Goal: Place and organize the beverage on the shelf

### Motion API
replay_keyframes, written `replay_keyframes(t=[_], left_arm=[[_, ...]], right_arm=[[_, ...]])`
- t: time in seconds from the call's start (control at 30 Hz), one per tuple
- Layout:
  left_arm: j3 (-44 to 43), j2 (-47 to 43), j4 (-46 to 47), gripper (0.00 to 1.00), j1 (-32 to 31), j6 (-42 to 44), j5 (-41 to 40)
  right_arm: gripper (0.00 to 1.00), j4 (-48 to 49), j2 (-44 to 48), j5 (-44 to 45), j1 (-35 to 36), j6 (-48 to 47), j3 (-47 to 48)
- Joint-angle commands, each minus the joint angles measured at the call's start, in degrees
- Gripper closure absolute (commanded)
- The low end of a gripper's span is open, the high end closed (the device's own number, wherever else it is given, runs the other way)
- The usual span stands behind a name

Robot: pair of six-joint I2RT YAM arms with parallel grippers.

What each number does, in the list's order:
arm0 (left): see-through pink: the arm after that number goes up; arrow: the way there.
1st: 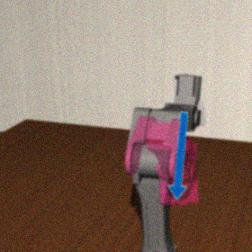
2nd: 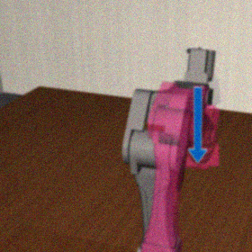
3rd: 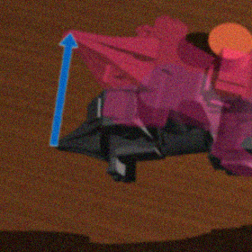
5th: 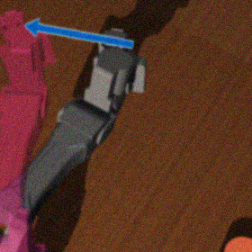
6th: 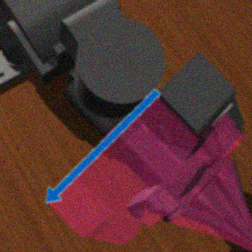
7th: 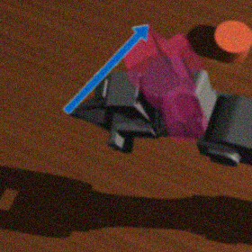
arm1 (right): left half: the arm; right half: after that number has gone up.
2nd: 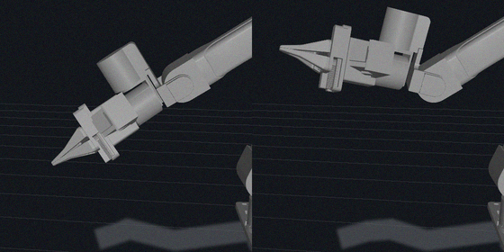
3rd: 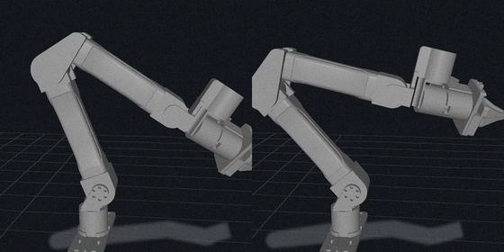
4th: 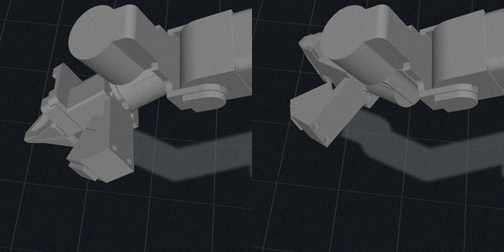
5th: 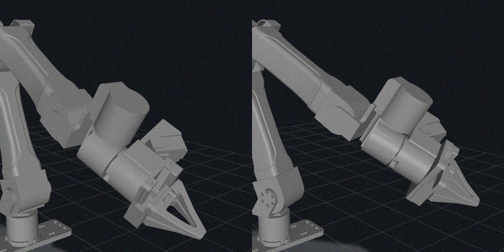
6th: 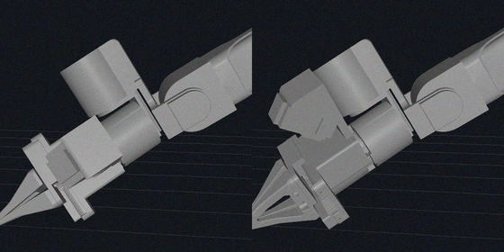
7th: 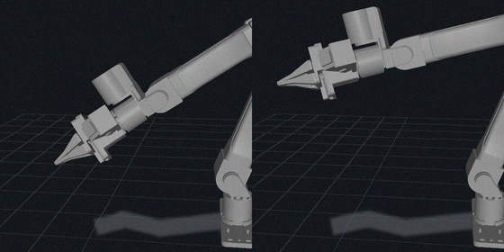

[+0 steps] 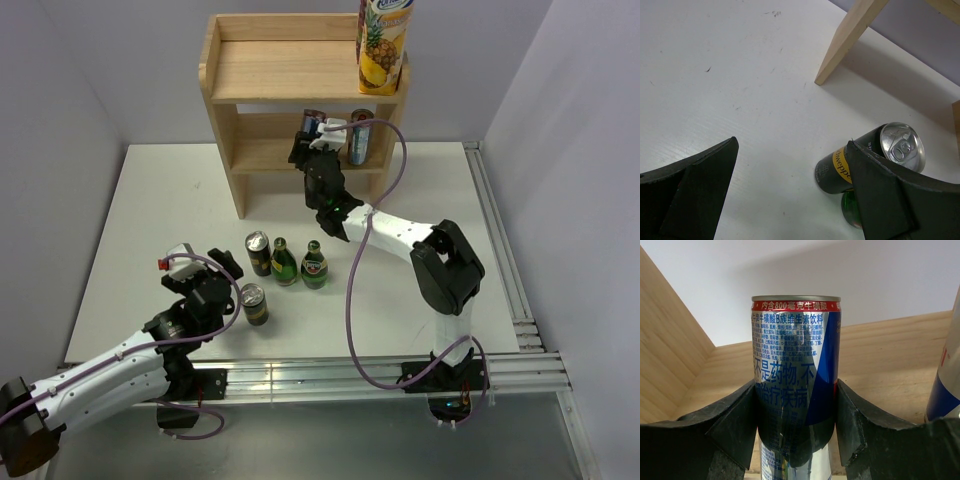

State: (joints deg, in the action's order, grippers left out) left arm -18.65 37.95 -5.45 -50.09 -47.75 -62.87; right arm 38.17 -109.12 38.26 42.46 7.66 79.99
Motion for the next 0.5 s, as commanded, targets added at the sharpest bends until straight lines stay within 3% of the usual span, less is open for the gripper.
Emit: replay_keyframes(t=[0.0,0.27,0.47], left_arm=[[-1.47,-0.78,0.09,0.03,-0.36,-0.94,-1.38],[-1.56,-0.43,0.27,0.03,-0.45,-0.77,-1.38],[-1.65,0.36,0.88,0.03,-0.63,-0.5,-1.9]], right_arm=[[1.0,-17.96,-4.78,0.06,2.37,0.43,-3.26],[1.0,-9.53,-8.38,5.24,2.54,-12.38,-0.02],[1.0,7.32,-14.61,9.46,1.05,-24.95,2.54]])
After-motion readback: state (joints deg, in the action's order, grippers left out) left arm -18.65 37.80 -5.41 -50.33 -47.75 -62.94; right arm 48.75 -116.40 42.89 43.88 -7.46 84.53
